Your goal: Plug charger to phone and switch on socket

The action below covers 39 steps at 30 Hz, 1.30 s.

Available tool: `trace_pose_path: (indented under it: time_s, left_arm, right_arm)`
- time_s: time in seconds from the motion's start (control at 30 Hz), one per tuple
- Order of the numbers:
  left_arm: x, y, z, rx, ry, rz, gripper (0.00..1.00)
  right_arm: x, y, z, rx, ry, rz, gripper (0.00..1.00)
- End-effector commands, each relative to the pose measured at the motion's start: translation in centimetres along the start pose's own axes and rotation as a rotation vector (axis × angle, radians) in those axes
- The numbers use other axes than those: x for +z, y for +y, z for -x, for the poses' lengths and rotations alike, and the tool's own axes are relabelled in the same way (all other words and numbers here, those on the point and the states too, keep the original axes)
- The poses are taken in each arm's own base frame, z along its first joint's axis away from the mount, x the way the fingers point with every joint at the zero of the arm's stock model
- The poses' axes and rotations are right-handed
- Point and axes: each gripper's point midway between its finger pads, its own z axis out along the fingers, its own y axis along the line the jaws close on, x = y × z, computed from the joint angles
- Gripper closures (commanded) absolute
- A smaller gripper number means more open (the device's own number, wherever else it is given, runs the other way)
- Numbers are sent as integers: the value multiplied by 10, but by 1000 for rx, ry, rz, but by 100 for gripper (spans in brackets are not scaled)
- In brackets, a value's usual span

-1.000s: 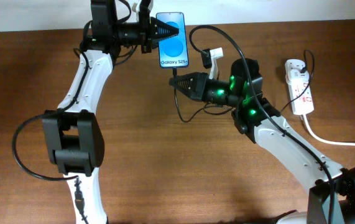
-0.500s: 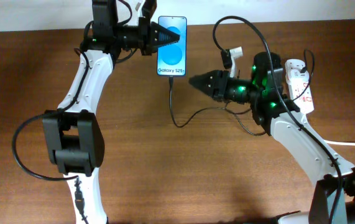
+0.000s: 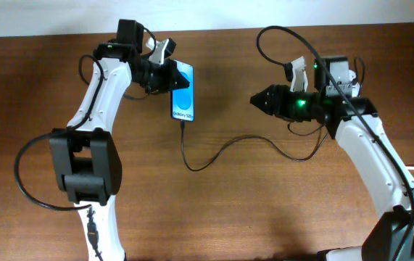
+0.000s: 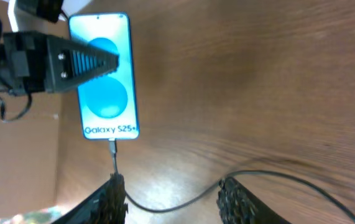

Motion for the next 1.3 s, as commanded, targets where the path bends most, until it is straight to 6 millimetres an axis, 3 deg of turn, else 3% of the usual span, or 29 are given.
trace_pose_path:
  time_s: [0.0,0.07,0.13,0.33,0.47,0.5,0.57,0.63,0.77,0.9,1.17,1.27]
  left_arm:
    - [28,38,-7,-26,54,46,100]
    - [42,55,-13,-52,83,66,100]
    - [43,68,-13,-51,80,135,100]
    - [63,89,-24,-121,121,152,100]
    - [65,92,-25,-123,124,154,100]
    - [65,92,-25,-123,124,154,96]
    - [65,93,-25,-123,124,157,75]
    - [64,97,-25,-122,124,183,68]
    - [63,102,-25,-121,122,214,65]
    - [54,126,-31,-136,136,353,69]
    - [40,152,-40,-138,160,530,50]
    - [34,160,-43,-140,173,586,49]
  right_arm:
    - [-6,-2,10,-73,-31,-61,50]
    - [-7,-5,7,-66,-20,-70,48]
    - [-6,-5,6,-62,-14,-73,48]
    - [8,14,-11,-137,34,-59,48]
    - [10,16,-12,-143,39,-55,48]
    - [10,16,-12,-143,39,-55,48]
    - [10,16,-12,-143,39,-55,47]
    - [10,16,-12,-143,40,-55,46]
    - [10,16,-12,-146,39,-55,46]
    - [10,16,-12,-154,40,-55,43]
    - [10,16,-12,-154,39,-55,41]
    - [10,16,-12,-154,40,-55,41]
